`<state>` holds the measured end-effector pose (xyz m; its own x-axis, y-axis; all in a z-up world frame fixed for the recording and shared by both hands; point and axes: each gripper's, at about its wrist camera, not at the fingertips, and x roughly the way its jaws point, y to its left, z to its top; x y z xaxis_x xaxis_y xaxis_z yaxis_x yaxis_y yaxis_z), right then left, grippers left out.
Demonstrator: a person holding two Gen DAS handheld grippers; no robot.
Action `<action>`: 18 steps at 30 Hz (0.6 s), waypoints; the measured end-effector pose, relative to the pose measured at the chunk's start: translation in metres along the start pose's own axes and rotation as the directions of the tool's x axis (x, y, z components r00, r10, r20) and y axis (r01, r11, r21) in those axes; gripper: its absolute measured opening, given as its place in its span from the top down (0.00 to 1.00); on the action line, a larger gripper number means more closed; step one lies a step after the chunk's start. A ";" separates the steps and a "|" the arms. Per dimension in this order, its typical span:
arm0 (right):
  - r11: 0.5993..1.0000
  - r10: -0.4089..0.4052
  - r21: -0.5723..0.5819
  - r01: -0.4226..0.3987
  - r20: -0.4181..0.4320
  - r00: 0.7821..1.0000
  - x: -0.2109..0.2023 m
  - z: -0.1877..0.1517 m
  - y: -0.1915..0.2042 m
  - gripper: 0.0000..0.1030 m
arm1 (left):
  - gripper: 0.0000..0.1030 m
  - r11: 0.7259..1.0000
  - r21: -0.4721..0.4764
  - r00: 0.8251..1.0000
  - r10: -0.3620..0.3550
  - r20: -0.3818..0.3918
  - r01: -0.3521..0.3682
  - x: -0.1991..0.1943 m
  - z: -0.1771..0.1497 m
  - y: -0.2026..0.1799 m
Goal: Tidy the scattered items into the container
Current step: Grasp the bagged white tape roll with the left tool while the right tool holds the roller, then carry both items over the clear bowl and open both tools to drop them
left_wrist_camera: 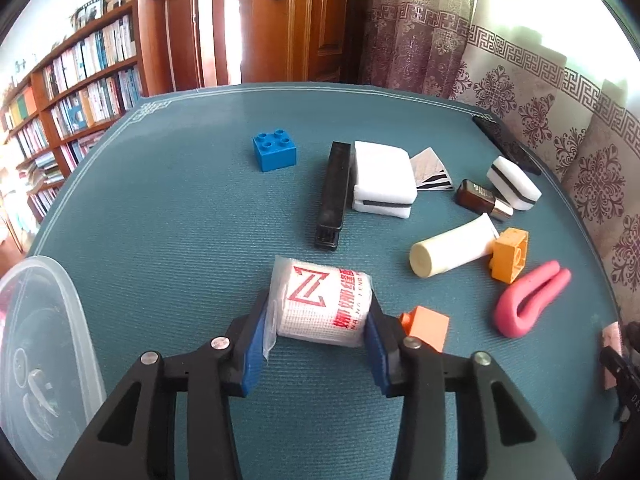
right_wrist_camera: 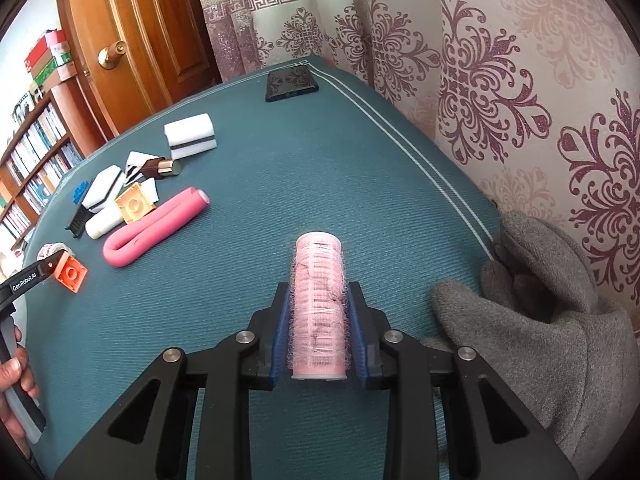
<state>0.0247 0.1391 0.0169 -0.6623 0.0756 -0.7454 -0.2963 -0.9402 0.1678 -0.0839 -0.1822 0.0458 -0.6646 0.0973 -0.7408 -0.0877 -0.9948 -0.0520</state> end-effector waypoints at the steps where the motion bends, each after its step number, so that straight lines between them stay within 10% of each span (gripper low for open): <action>1: 1.000 0.009 -0.001 -0.009 0.000 1.000 -0.001 0.000 0.002 0.72 | 0.54 1.000 0.004 1.000 0.010 0.009 -0.010 -0.003 0.000 0.001; 18: 0.981 0.159 -0.109 -0.157 0.003 0.987 -0.012 0.002 0.077 0.72 | 0.54 0.991 -0.069 0.983 0.126 0.130 -0.118 -0.052 -0.005 0.045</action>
<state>0.0085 0.0659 0.0402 -0.7028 -0.0736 -0.7076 -0.1112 -0.9710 0.2115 -0.0497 -0.2319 0.0793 -0.7611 -0.0260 -0.6482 0.0429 -0.9990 -0.0104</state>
